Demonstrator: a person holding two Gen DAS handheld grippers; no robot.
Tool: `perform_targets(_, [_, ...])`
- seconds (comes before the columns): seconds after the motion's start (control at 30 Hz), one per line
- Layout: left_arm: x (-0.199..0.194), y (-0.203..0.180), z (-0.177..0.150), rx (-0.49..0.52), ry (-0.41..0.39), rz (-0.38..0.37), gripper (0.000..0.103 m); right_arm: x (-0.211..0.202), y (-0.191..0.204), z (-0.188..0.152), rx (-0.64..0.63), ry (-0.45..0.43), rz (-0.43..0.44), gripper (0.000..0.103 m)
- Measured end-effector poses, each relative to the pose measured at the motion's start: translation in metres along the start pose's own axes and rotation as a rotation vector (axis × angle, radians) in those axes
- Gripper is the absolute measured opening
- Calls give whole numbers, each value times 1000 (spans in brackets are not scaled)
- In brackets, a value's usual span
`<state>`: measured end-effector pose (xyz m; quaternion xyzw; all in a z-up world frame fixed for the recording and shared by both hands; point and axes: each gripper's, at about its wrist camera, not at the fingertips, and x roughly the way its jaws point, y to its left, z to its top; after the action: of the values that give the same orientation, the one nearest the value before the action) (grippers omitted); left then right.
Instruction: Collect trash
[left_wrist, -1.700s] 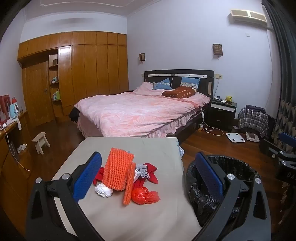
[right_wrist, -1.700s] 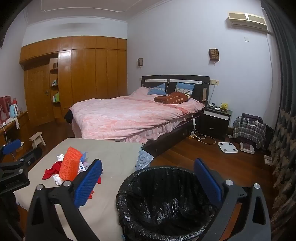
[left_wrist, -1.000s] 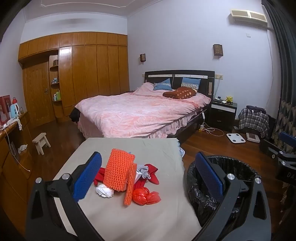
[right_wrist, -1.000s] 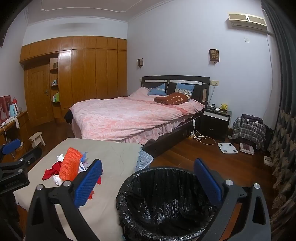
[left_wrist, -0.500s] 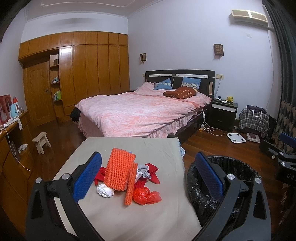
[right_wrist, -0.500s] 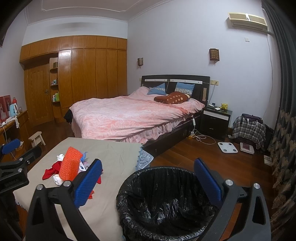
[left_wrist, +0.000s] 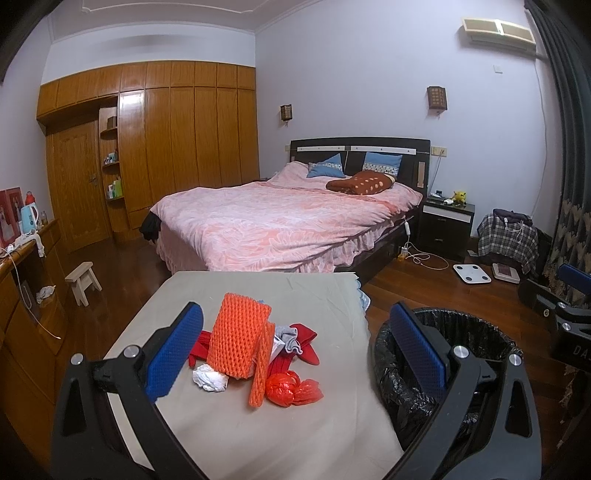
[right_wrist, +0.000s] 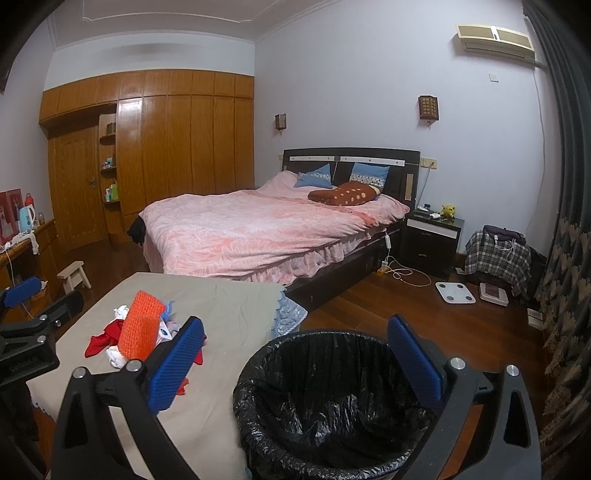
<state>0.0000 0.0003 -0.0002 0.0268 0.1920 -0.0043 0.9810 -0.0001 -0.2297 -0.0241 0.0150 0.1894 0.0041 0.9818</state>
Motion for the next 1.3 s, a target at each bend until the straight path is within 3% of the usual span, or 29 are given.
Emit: perform_targets(1.3, [8,7,-16,-6,8,2,98,8,15,-2,-7,11,23,97])
